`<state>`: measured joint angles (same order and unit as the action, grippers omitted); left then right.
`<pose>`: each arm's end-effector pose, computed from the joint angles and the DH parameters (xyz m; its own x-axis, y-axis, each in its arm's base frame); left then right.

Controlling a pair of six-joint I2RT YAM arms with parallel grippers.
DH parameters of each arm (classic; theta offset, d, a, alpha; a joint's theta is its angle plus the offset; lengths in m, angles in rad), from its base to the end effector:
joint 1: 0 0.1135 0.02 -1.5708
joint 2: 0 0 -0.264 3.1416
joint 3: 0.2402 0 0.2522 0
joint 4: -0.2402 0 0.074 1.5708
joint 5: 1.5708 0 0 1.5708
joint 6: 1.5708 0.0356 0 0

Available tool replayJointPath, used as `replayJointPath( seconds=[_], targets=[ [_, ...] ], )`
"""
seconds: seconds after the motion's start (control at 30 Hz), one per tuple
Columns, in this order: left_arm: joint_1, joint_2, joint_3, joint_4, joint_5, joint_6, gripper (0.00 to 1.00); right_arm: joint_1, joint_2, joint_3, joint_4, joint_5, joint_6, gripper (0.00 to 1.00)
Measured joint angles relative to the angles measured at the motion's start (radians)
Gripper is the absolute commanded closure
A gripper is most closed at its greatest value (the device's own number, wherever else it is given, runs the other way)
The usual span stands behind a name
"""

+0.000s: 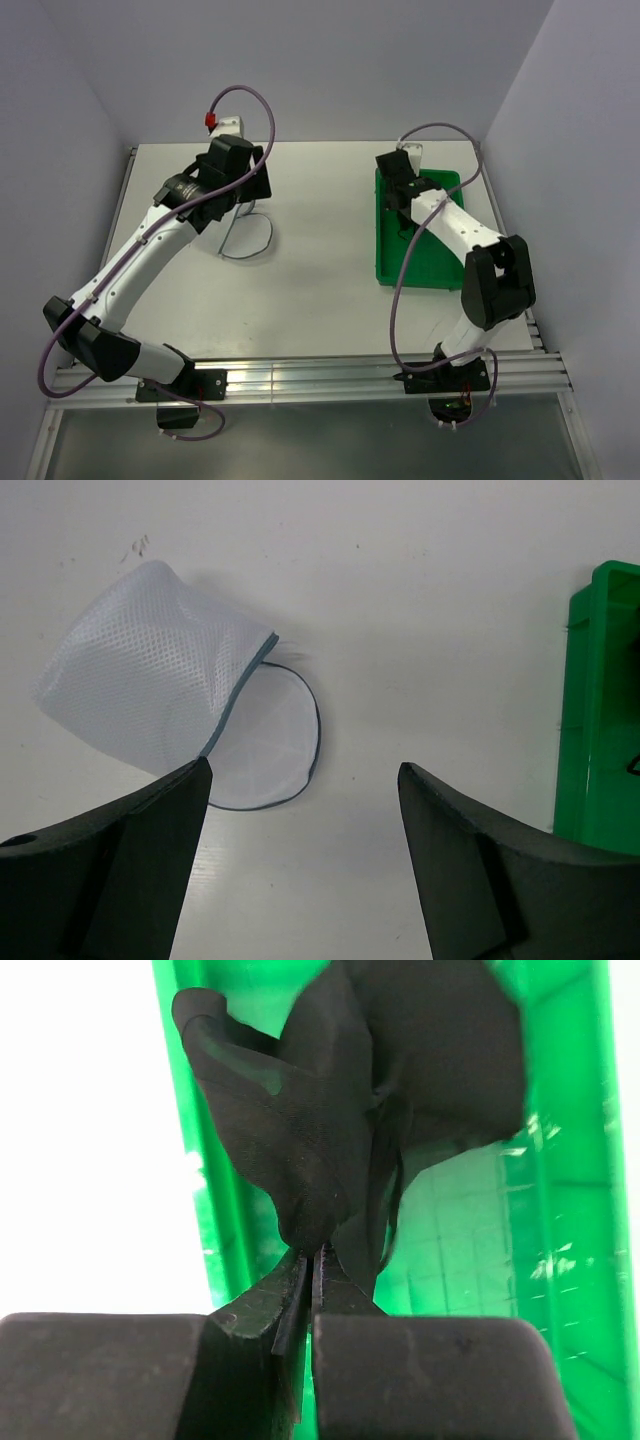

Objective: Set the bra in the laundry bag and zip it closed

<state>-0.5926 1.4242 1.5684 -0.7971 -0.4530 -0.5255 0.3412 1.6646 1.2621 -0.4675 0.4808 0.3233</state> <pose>0.2571 -0.1543 0.4048 -0.5432 -0.1780 -0.8205 -0.0678 0.9834 -0.1685 0.3463 0.1055 0.2549 -0.6879 0.0546 -0.7237 0.2140 0.9681 -0.1303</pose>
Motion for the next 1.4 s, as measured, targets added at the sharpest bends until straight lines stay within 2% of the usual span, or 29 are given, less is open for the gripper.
replayJointPath(
  seconds=[0.3,0.63,0.83,1.0,1.13,1.4],
  targets=[
    [-0.001,0.0,0.056,-0.028,-0.017,0.013,0.18,-0.002,-0.126,0.213,-0.142,0.004,-0.013,1.0],
    [-0.001,0.0,0.086,-0.054,-0.034,0.014,0.18,0.024,-0.178,0.476,-0.29,-0.033,-0.057,1.0],
    [-0.001,0.0,0.095,-0.06,-0.048,0.017,0.17,0.15,-0.184,0.636,-0.365,-0.057,-0.058,1.0],
    [-0.001,0.0,0.103,-0.08,-0.069,0.017,0.17,0.314,-0.184,0.679,-0.388,-0.077,-0.027,1.0],
    [0.0,-0.005,0.109,-0.092,-0.079,0.017,0.17,0.412,-0.217,0.574,-0.343,-0.134,0.035,1.0],
    [0.0,-0.045,0.085,-0.093,-0.072,0.016,0.18,0.488,-0.5,-0.05,-0.171,-0.314,0.206,1.0]
  ],
)
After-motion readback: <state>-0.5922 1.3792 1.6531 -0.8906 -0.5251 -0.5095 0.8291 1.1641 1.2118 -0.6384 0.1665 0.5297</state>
